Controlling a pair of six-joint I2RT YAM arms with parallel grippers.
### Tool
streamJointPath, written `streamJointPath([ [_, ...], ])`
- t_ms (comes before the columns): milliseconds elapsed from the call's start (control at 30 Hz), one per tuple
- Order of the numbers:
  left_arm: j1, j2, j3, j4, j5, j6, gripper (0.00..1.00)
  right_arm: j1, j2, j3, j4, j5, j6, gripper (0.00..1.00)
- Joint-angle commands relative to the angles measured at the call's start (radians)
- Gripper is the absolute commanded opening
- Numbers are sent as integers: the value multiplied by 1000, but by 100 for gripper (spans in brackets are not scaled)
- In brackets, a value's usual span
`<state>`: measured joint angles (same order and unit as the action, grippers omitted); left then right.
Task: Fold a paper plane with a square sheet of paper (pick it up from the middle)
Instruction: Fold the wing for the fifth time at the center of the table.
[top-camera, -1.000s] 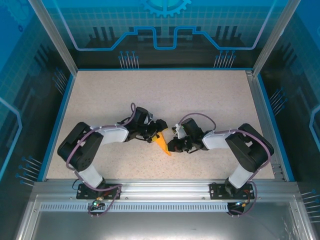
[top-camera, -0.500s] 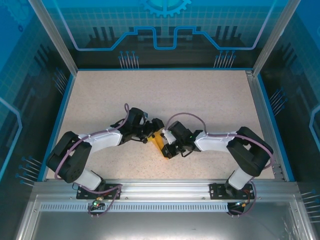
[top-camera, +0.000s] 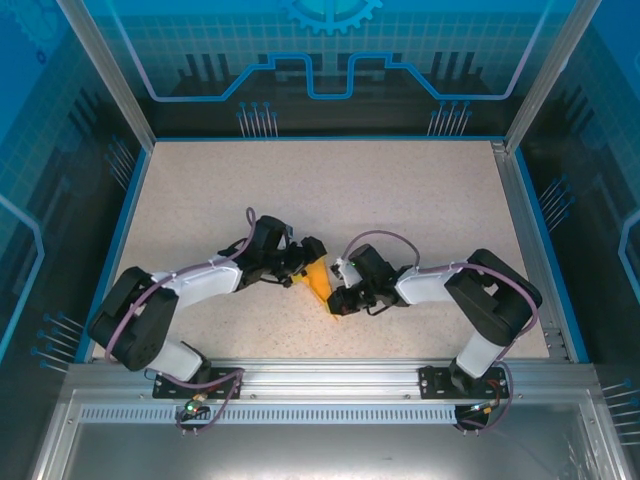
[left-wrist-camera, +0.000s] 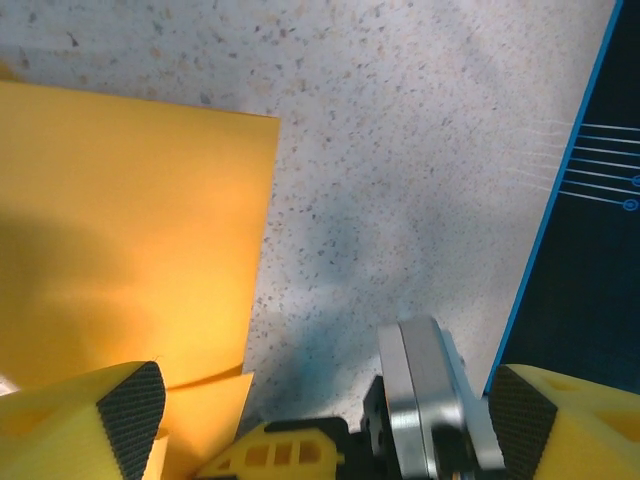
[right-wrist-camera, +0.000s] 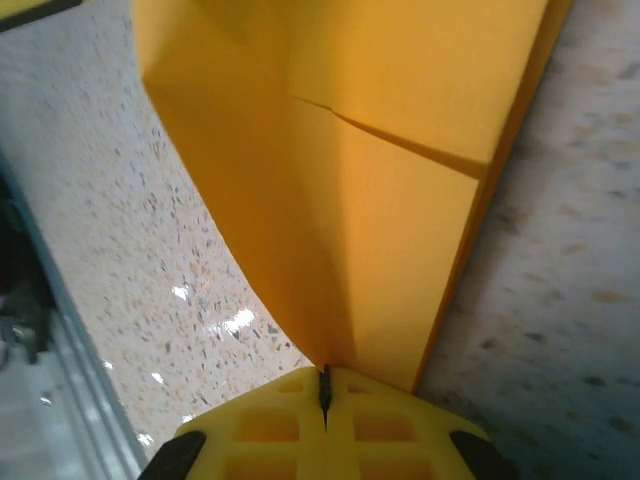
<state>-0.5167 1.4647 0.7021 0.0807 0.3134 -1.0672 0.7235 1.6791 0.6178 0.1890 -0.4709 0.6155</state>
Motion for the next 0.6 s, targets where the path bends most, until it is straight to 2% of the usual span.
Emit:
streamJointPath([
  [0,5,-88,-13,-42,-51,36,89,-52,0,-61,143,-93,102,4],
  [267,5,-144,-55,-33,-57,45,88,-132,20,-112,294,-191,208,4],
  [367,4,-117,-52,-8,-16,63,83,-150,38,-102,255,-186,220,3],
  [567,-16,-1,-8,69,86,97,74,-160,76,-116,291,-193,253,3],
])
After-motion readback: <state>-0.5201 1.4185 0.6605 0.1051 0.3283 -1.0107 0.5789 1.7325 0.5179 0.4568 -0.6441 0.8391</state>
